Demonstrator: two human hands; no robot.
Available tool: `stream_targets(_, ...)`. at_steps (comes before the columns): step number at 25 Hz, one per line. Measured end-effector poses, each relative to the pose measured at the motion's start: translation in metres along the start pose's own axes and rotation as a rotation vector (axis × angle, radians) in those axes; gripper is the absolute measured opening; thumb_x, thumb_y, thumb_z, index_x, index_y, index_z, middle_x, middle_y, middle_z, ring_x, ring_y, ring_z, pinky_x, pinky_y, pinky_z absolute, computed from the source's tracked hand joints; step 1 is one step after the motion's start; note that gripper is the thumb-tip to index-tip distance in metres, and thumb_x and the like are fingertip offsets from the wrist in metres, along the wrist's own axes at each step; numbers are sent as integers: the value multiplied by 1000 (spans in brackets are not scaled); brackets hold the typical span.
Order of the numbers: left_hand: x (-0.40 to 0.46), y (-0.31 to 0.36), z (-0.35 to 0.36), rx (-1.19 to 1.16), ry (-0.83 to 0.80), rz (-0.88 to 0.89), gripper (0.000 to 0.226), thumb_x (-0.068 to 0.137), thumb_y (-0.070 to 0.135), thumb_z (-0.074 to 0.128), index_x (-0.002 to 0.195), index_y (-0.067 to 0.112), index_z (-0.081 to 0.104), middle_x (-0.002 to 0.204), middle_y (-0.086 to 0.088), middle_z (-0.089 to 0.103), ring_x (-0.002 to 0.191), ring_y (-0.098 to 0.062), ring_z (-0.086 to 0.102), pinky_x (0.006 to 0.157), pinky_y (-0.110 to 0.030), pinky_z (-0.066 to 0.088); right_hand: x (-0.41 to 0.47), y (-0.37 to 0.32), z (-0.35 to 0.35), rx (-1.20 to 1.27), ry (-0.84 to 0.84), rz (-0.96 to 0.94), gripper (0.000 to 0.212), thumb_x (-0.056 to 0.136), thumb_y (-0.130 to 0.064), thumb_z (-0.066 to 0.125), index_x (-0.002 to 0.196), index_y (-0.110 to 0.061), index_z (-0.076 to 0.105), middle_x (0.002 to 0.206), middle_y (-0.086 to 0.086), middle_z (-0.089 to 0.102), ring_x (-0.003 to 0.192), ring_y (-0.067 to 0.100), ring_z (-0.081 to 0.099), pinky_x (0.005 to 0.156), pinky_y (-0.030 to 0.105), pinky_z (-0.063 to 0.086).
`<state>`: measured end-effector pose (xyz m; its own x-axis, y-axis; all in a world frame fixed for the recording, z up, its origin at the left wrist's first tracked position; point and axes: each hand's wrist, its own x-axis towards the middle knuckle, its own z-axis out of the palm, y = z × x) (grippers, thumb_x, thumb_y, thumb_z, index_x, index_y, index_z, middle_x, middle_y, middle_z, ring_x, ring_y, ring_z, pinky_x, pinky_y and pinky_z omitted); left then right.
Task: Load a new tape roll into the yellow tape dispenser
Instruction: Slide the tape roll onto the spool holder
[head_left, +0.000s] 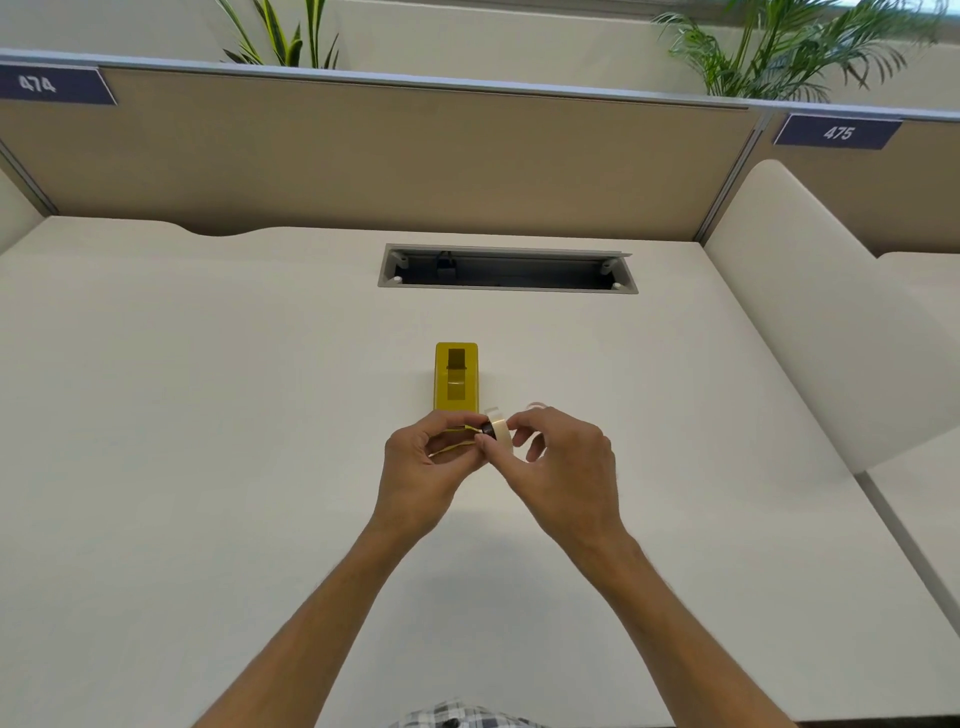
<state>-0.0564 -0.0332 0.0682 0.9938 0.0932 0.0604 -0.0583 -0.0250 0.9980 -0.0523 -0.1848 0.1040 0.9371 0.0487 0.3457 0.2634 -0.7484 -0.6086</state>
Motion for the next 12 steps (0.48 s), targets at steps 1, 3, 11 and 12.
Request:
stream_targets(1, 0, 0, 0, 8, -1, 18, 27, 79, 6, 77, 104, 16, 74, 96, 9, 77, 94, -11, 74, 78, -22, 58, -1, -2, 1, -21, 7, 15, 30, 77, -56, 72, 82, -27, 70, 73, -11, 68, 58, 7, 60, 55, 28, 52)
stream_targets(3, 0, -1, 1, 17, 2, 45, 28, 78, 5, 78, 104, 16, 73, 97, 8, 77, 94, -13, 74, 79, -25, 59, -2, -6, 2, -39, 13, 48, 28, 78, -53, 73, 83, -26, 70, 75, -10, 71, 61, 9, 64, 58, 29, 53)
stream_targets(11, -3, 1, 3, 101, 26, 161, 31, 77, 6, 79, 103, 20, 71, 101, 4, 75, 94, -17, 74, 83, -25, 58, -7, -14, 5, -56, 46, 38, 21, 84, -39, 72, 86, -18, 70, 76, -3, 72, 67, 18, 69, 61, 35, 55)
stream_targets(12, -3, 1, 2, 104, 28, 166, 31, 77, 5, 79, 103, 20, 71, 101, 3, 75, 94, -17, 73, 83, -26, 59, -7, -15, 5, -45, 41, 29, 20, 85, -38, 72, 86, -17, 71, 76, -3, 72, 68, 18, 69, 61, 35, 55)
